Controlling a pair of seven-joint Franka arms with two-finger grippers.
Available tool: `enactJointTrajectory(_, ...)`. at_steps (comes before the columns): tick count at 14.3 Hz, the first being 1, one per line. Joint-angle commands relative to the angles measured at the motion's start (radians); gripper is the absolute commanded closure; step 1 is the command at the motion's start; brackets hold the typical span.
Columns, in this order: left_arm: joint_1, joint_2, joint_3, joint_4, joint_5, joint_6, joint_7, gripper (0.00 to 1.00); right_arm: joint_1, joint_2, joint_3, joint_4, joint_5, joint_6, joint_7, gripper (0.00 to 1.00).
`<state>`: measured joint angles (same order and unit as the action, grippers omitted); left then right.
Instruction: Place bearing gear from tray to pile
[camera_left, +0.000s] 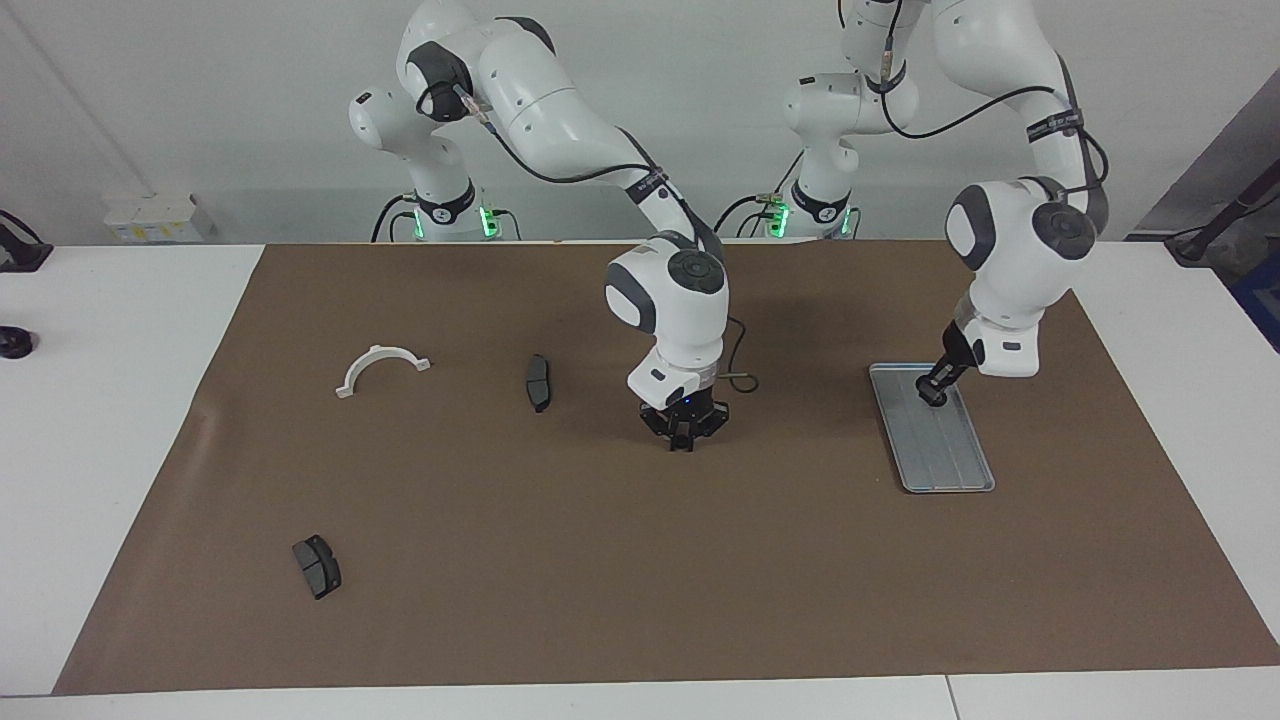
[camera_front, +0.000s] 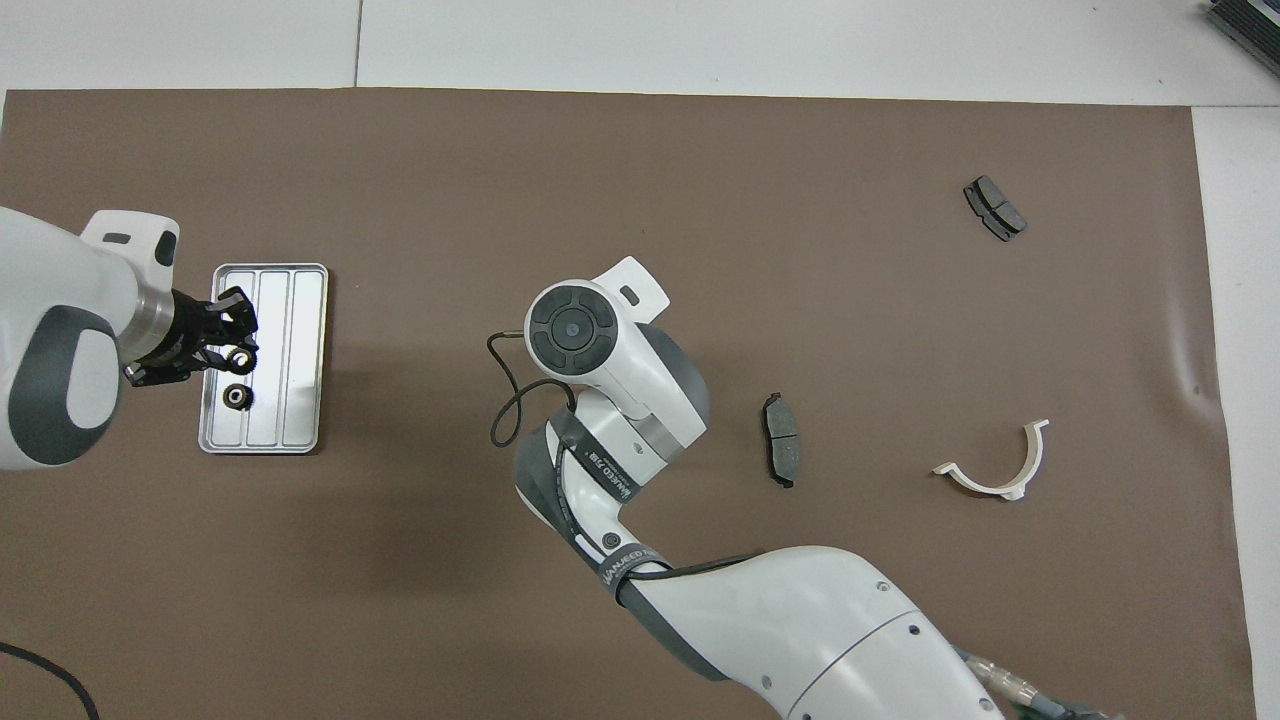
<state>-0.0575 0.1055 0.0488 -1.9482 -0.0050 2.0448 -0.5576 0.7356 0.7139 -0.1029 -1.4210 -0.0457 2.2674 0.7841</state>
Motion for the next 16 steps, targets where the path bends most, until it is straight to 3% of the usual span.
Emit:
enactJointTrajectory(1, 0.001, 0.003, 0.005, 0.148, -0.015, -0.145, 0.099, 1.00, -0.033, -0.010, 0.012, -0.024, -0.002, -0.009, 0.027, 0.96)
enactJointTrajectory(5, -0.013, 0.002, -0.050, 0.245, -0.019, -0.196, 0.100, 1.00, -0.198, -0.027, 0.015, -0.004, -0.002, -0.025, -0.119, 0.97)
enactJointTrajectory(7, -0.015, -0.004, -0.139, 0.221, -0.044, -0.116, 0.061, 1.00, -0.275, -0.022, 0.015, 0.002, -0.005, -0.020, -0.208, 0.97)
enactJointTrajectory(10, -0.025, 0.022, -0.306, 0.151, -0.036, 0.048, -0.202, 1.00, -0.366, -0.013, 0.015, 0.014, -0.013, -0.019, -0.308, 0.97)
enactJointTrajectory(13, -0.047, 0.054, -0.394, 0.106, -0.032, 0.156, -0.333, 1.00, -0.432, -0.014, 0.012, 0.014, -0.020, -0.040, -0.373, 0.98)
enactJointTrajectory(14, -0.063, 0.110, -0.420, 0.123, 0.003, 0.176, -0.405, 1.00, -0.450, -0.016, 0.008, 0.014, -0.023, -0.057, -0.396, 0.99)
enactJointTrajectory(16, -0.079, 0.233, -0.508, 0.155, 0.241, 0.247, -0.711, 1.00, -0.498, -0.030, 0.005, 0.016, -0.023, -0.092, -0.436, 0.99)
